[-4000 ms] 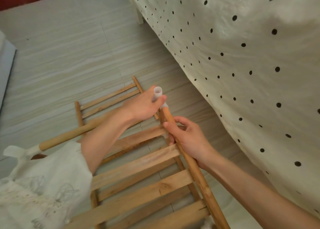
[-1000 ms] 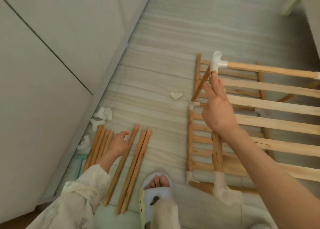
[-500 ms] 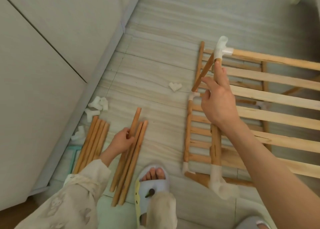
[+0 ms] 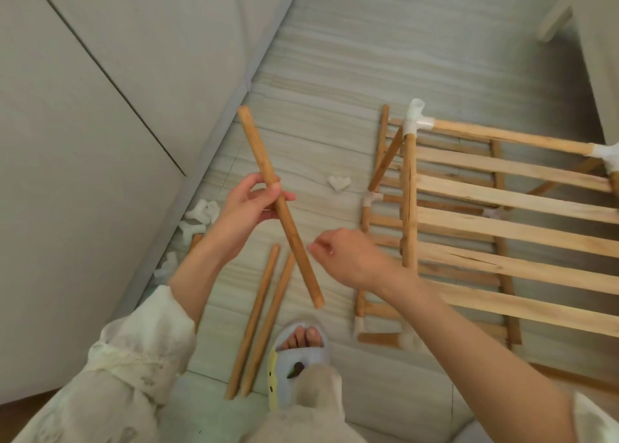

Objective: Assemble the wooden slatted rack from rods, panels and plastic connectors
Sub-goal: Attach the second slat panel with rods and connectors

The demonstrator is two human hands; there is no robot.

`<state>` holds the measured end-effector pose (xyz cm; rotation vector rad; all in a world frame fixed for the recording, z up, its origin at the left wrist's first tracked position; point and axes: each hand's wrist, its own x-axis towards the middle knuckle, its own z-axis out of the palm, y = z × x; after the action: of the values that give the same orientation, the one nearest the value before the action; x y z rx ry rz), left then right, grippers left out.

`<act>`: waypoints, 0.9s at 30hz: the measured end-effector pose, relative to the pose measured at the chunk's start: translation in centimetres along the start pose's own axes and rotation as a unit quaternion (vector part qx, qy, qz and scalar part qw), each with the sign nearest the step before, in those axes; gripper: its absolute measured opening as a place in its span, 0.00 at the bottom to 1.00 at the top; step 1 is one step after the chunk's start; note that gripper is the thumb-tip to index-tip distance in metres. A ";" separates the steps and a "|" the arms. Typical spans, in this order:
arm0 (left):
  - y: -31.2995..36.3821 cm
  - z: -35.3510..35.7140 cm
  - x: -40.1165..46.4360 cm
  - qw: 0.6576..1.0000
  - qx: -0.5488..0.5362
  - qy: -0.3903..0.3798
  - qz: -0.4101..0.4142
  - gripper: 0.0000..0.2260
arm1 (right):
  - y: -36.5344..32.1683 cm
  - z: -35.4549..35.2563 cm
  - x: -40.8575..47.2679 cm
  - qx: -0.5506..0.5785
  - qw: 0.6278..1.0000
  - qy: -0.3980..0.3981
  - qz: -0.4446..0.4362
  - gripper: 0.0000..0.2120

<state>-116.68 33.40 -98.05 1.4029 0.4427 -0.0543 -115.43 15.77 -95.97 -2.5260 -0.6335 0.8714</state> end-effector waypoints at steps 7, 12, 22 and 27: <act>1.1 0.3 -0.6 0.999 -0.047 -0.011 0.016 0.07 | -0.9 1.0 1.1 0.280 0.954 -0.083 0.075 0.10; -3.0 -2.5 0.0 0.997 0.067 0.028 -0.039 0.12 | -1.8 2.4 2.9 0.338 0.925 -0.028 0.170 0.05; -19.5 -3.5 -3.5 0.836 0.510 0.020 -0.201 0.27 | -0.5 11.7 6.3 0.558 0.782 0.079 0.266 0.05; -20.0 -1.6 -0.8 0.810 0.567 0.006 -0.148 0.21 | 2.5 13.7 6.4 0.561 0.757 0.076 0.328 0.07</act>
<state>-123.74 31.13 -116.68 2.4964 0.6835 -0.6594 -119.15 20.05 -110.17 -1.5729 0.7367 0.8403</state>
